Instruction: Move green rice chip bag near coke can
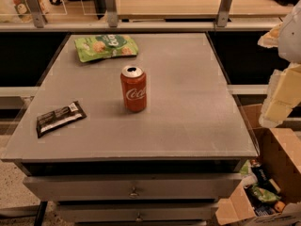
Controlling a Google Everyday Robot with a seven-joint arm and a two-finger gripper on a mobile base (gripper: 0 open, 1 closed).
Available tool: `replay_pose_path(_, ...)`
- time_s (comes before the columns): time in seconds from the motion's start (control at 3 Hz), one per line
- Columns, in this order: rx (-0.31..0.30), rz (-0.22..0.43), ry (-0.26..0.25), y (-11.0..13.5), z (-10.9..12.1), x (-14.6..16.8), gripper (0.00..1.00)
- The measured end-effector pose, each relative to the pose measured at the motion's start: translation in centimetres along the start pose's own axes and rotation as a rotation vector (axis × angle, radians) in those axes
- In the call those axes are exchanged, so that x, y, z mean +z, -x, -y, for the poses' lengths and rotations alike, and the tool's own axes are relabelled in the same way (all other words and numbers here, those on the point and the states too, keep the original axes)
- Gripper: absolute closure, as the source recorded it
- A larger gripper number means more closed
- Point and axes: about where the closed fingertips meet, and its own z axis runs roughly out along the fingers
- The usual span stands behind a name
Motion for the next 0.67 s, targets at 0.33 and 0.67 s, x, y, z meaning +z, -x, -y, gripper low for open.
replay_pose_path(0.33, 0.000, 0.000, 0.000, 0.0, 0.0, 0.0, 0.00)
replay_pose_path(0.67, -0.033, 0.002, -0.037, 1.6, 1.4, -0.5, 0.00)
